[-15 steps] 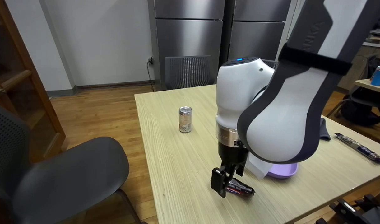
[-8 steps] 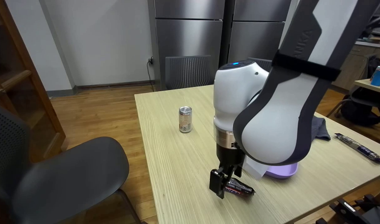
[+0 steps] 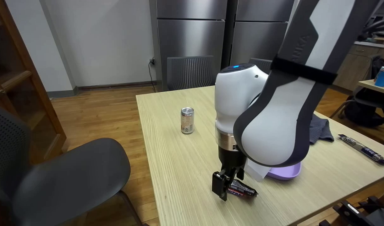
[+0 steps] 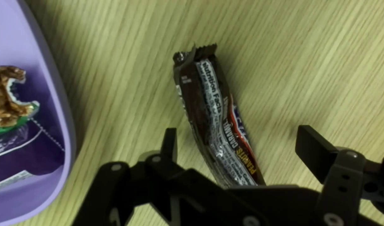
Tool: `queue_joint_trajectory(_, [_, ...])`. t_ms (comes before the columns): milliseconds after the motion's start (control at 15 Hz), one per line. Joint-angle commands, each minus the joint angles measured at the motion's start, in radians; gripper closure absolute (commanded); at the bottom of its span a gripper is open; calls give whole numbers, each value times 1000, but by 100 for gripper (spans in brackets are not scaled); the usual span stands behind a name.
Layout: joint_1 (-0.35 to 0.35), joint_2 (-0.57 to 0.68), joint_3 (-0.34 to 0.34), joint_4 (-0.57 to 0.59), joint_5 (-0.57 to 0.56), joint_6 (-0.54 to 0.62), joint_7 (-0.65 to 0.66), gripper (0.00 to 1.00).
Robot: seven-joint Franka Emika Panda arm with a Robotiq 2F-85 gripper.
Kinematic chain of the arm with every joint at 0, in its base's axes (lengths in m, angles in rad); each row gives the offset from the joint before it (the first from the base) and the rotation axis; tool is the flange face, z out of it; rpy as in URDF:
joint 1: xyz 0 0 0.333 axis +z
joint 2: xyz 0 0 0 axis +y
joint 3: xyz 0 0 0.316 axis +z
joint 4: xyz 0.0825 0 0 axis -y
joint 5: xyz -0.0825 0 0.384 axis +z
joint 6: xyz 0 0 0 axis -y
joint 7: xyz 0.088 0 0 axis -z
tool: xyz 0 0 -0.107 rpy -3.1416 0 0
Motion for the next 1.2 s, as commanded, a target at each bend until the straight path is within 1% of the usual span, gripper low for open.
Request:
queue_joint_trajectory(0, [-28, 8, 21, 26, 3, -36, -26, 35])
queue_joint_trajectory(133, [-29, 10, 19, 30, 2, -39, -26, 51])
queue_joint_trajectory(467, [-27, 10, 18, 37, 0, -42, -22, 88])
queue_joint_trajectory(600, [-25, 3, 22, 34, -1, -39, -21, 99])
queue_joint_trajectory(667, [-23, 0, 20, 33, -2, -37, -21, 100])
queue_joint_trajectory(733, [-20, -5, 17, 30, -4, -36, -18, 97])
queue_joint_trajectory(1133, [-3, -50, -19, 2, -13, -13, 0, 96])
